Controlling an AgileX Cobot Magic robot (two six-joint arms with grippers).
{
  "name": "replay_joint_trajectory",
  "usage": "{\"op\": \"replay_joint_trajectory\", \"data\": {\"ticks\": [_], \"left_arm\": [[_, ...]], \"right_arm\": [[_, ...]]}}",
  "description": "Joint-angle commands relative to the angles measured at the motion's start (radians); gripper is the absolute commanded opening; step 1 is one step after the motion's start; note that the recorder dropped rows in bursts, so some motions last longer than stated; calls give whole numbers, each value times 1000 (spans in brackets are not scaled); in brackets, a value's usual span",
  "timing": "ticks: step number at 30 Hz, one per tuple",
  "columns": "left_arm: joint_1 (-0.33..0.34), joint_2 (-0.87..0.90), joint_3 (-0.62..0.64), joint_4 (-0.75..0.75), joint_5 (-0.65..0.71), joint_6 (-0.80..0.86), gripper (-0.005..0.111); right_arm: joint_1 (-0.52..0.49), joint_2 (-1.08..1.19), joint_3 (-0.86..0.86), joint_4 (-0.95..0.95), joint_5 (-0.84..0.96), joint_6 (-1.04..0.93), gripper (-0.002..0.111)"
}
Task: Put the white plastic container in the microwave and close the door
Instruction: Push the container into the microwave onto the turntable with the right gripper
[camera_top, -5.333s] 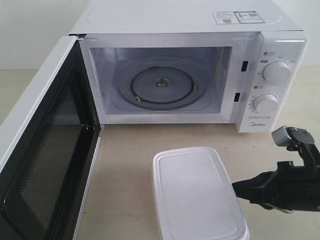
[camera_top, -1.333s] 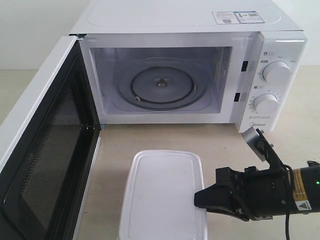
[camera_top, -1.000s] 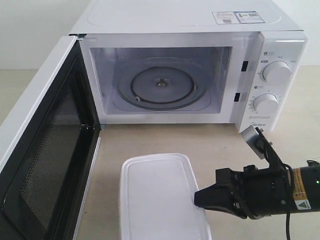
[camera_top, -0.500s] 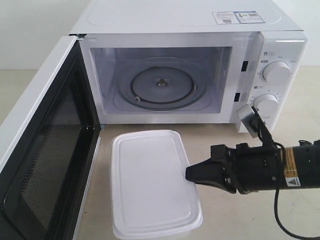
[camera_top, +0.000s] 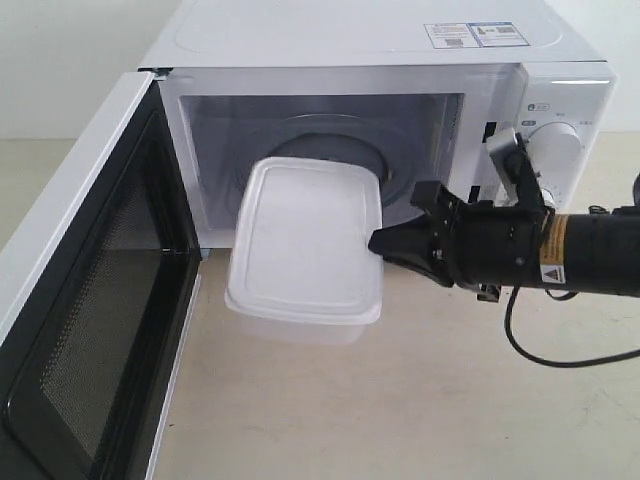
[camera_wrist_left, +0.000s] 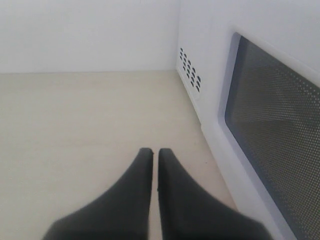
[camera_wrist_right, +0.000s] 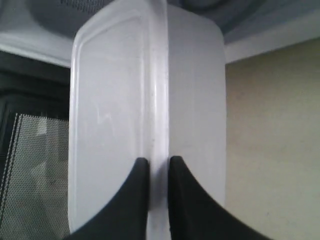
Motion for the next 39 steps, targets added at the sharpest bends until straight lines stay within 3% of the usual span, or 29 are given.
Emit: {"op": "replay_joint_trajectory", "data": {"ticks": [1,3,6,11,17,26,33,39], "left_arm": [[2,-4,3,-8,-1,-9,4],[2,-4,3,-8,-1,-9,4],[2,-4,3,-8,-1,-9,4],[2,-4,3,-8,-1,-9,4],[2,-4,3,-8,-1,-9,4],[2,-4,3,-8,-1,-9,4],[2,-4,3,-8,-1,-9,4],[2,-4,3,-8,-1,-9,4]], "right_arm": [[77,-2,-73,125,138,5,0],[154,-2,-108,273,248,-59,0],[245,-2,-154,637,329,-294,0],[312,2,-158,1118,342,-468,0],[427,105,-225,1527,248,-624,0],[448,149,-244,1810,179,-755,0],[448,161,-262,1876,174,-771,0],[448,210,-375,1872,223,-876,0]]}}
